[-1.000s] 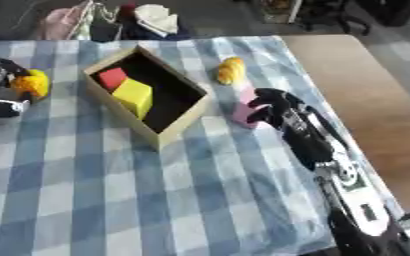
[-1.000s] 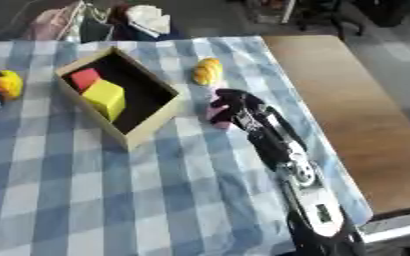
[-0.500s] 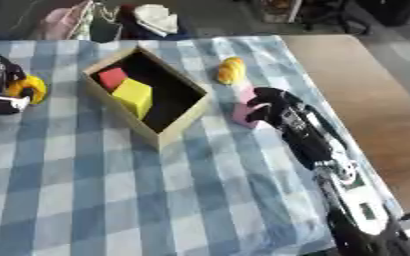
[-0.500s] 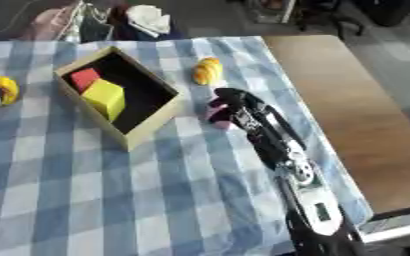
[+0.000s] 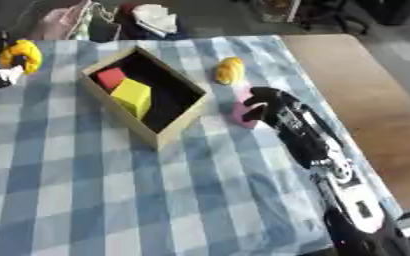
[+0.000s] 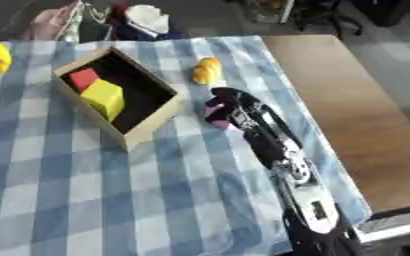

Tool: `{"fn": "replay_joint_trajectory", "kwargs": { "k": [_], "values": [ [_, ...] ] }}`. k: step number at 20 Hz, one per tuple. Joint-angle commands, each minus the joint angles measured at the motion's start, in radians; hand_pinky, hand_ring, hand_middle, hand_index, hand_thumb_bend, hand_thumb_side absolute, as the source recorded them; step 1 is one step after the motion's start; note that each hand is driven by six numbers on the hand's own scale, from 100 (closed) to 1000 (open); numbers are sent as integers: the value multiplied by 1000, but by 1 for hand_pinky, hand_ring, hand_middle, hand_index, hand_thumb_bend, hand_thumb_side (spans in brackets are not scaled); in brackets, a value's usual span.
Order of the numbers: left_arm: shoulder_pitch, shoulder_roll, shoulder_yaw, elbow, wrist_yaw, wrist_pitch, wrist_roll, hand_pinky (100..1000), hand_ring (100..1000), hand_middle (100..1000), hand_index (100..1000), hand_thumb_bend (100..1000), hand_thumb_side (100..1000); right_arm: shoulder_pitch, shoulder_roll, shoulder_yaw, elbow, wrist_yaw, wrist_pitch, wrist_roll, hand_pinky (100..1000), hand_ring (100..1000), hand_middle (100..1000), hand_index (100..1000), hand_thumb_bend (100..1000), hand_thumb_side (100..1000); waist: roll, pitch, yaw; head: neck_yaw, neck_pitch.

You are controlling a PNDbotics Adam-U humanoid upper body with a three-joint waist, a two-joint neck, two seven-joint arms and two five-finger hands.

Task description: Pick up objects on the table and place them in the box.

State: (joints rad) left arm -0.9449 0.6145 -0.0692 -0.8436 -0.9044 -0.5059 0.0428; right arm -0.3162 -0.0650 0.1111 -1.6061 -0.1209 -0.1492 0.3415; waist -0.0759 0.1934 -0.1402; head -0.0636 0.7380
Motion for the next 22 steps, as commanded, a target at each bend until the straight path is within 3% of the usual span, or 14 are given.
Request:
{"fn": "replay_joint_trajectory", "kwargs": {
  "k": [1, 8, 14, 19, 22],
  "values": [
    [-35, -6, -30, -61, 62, -23, -42, 612, 357, 336, 482, 100, 184, -8, -7, -3, -15, -3, -1, 1, 769, 625, 678, 819, 100, 695, 0, -17, -4, 4, -3],
    [-46, -108, -93, -91, 77, -75, -122, 623, 374, 351, 497, 100, 198, -10, 3, 8, -15, -10, 2, 12, 769, 625, 678, 819, 100, 696, -3, -18, -20, 23, 1],
    [-35, -155, -114, -92, 14, -106, -102, 643, 445, 426, 566, 100, 188, -12, 10, 11, -15, -12, 4, 16, 769, 625, 678, 819, 100, 696, -5, -17, -31, 28, 1],
    [-33, -162, -120, -107, -69, -117, -32, 703, 585, 657, 842, 280, 181, -14, 13, 13, -15, -13, 5, 20, 769, 625, 678, 819, 100, 696, -4, -16, -34, 27, 1],
    [-34, -162, -116, -113, -128, -98, 20, 740, 648, 762, 911, 381, 168, -14, 14, 14, -16, -13, 5, 20, 769, 625, 678, 819, 100, 697, -4, -16, -35, 26, 1]
  ]
}}
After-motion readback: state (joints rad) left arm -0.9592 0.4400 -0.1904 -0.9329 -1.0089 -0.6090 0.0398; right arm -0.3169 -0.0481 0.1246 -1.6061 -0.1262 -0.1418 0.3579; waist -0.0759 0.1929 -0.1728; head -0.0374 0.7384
